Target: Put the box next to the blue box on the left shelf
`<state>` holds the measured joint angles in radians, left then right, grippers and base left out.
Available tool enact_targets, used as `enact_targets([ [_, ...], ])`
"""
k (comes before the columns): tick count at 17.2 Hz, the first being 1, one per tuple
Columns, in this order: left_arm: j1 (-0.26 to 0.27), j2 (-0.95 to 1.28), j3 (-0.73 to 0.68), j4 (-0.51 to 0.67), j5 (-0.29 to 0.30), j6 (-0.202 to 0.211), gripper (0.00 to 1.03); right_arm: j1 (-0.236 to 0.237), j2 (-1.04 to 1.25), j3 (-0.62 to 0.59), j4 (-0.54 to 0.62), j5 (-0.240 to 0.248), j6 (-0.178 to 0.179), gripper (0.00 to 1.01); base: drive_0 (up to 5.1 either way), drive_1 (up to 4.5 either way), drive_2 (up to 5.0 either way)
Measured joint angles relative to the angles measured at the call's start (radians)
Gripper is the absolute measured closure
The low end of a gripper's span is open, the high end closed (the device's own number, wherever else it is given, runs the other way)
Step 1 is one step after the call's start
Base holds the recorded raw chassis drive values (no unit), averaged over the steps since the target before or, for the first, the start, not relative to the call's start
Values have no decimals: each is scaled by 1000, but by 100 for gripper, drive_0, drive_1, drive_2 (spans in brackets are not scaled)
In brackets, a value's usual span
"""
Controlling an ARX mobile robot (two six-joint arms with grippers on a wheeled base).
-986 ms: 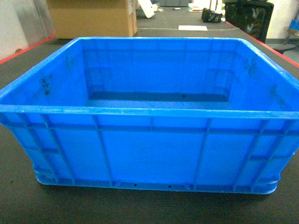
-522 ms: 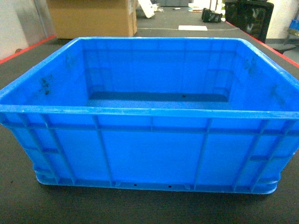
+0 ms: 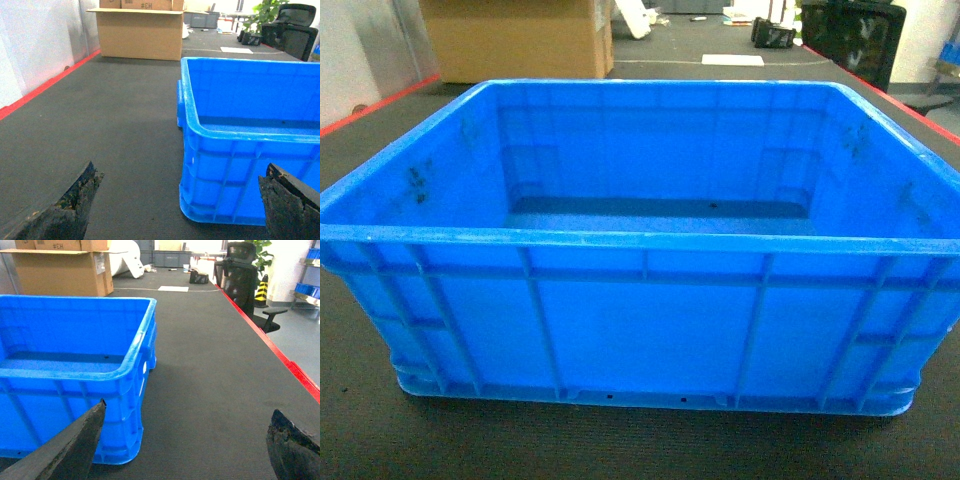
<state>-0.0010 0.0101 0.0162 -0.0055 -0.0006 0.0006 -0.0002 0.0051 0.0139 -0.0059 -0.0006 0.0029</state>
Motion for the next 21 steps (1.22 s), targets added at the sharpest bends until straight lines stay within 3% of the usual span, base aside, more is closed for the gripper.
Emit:
enact_targets([
  [13, 0, 1, 0, -3, 0, 0, 5, 0, 0, 0, 0, 0, 0, 3, 0, 0, 0],
  [14, 0, 23, 21, -84, 2, 0, 5, 10, 10, 8, -38, 31, 10, 3, 0, 0, 0],
  [15, -2, 107, 39, -84, 1, 0, 5, 69, 95, 47, -113, 147, 40, 3, 0, 0, 0],
  [16, -23, 227, 68, -5, 2, 8, 5, 119, 272, 105, -40, 238, 83, 3, 0, 0, 0],
  [17, -43, 303, 96, 69, 3, 8, 5, 125, 368, 157, 26, 254, 98, 3, 0, 0, 0],
  [19, -72, 484, 183, 235, 2, 9, 5, 124, 538, 280, 141, 235, 120, 3, 0, 0, 0],
  [21, -94, 721, 299, 387, 5, 5, 5, 107, 744, 431, 211, 182, 127, 3, 0, 0, 0],
])
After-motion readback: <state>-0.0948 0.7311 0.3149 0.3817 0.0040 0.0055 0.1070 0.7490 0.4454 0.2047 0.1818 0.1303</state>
